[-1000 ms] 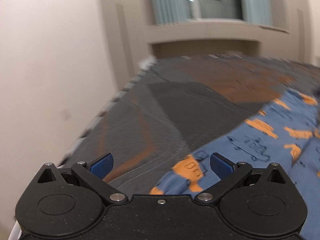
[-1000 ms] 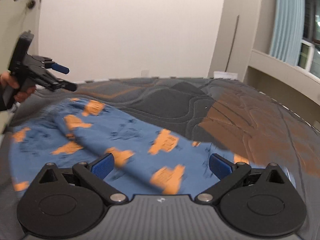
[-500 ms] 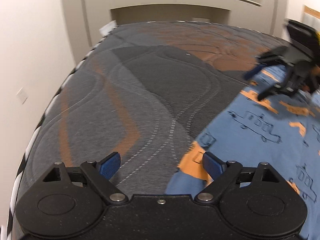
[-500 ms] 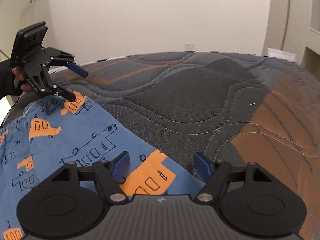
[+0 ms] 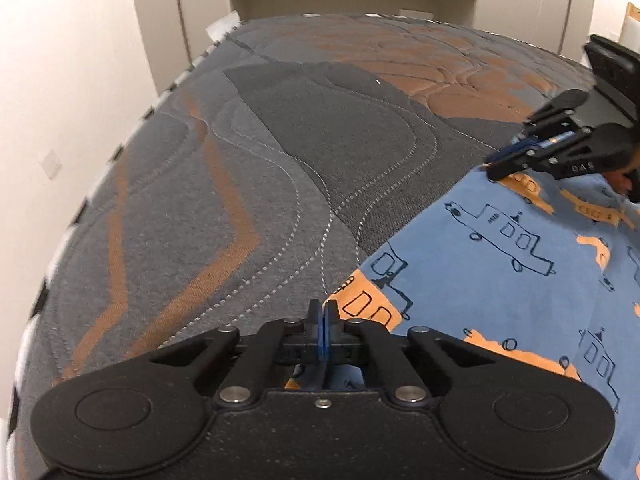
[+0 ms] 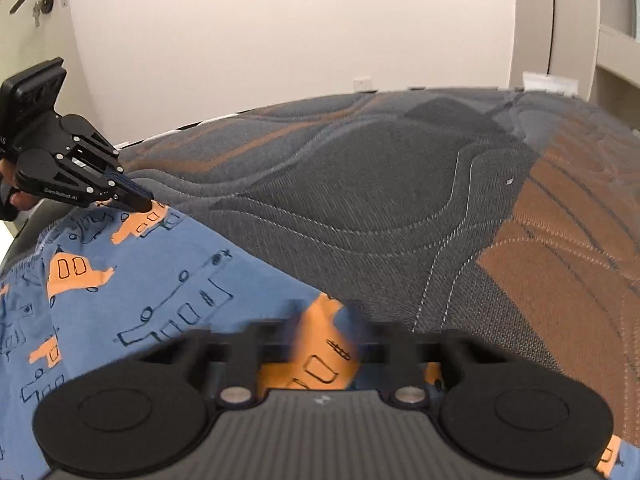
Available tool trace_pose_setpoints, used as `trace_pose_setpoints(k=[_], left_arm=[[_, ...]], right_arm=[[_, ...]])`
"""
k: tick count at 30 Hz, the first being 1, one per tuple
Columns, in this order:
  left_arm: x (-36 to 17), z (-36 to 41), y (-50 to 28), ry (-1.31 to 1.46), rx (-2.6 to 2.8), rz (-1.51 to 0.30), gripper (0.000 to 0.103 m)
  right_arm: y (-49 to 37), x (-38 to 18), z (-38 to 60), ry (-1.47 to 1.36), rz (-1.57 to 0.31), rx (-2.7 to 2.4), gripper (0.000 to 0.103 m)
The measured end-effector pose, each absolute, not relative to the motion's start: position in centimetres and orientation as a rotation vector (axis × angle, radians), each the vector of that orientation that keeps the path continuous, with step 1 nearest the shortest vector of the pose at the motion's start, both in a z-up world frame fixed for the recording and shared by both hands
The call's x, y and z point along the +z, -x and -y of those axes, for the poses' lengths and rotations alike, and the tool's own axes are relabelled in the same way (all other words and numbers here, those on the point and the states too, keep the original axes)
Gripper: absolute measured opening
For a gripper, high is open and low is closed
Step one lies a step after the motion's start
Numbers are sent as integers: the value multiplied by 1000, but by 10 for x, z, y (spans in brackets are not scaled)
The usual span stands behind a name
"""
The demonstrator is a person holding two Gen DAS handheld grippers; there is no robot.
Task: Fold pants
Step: 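Move the left tool to one pant leg hem while the right tool reaches the other hem, then grasp the hem with the left gripper while the right gripper grasps the other hem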
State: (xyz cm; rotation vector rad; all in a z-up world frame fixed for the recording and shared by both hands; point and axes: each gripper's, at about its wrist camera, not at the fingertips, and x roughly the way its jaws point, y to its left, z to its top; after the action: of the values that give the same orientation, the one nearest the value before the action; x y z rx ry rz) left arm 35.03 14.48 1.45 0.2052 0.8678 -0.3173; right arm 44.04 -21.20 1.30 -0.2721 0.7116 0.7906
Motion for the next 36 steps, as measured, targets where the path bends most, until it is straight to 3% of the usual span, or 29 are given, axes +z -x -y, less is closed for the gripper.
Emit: trace_pose_setpoints(k=[7, 13, 22, 24, 26, 27, 28, 30, 33, 34, 35, 36], left_arm=[[39, -141, -341, -236, -242, -732, 0], [50, -146, -356, -267, -146, -646, 0], [17, -164, -373, -217, -169, -738, 2], [21, -165, -369, -204, -174, -731, 16], [23, -167, -364, -195, -180, -716, 37], [25, -170, -365, -191, -183, -709, 40], [27, -171, -364, -188, -182, -706, 45], [25, -173, -368, -179, -181, -723, 49], [18, -179, -374, -142, -191, -774, 48], [16, -181, -375, -128, -202, -791, 41], [14, -182, -377, -116, -216, -808, 22], [12, -183, -377, -107, -230, -821, 9]], right_arm=[[-418, 29, 180, 457, -609, 637, 2], [-449, 56, 157, 435, -492, 535, 2], [-496, 13, 133, 431, -627, 557, 4], [-488, 12, 139, 423, -625, 571, 12], [-485, 18, 143, 405, -626, 593, 45], [-485, 21, 146, 395, -621, 601, 52], [-485, 24, 149, 383, -616, 605, 57], [-491, 27, 153, 352, -629, 613, 57], [-505, 22, 156, 293, -671, 615, 56], [-509, 19, 156, 270, -689, 622, 47], [-512, 15, 155, 253, -704, 628, 29], [-511, 13, 154, 249, -711, 631, 22]])
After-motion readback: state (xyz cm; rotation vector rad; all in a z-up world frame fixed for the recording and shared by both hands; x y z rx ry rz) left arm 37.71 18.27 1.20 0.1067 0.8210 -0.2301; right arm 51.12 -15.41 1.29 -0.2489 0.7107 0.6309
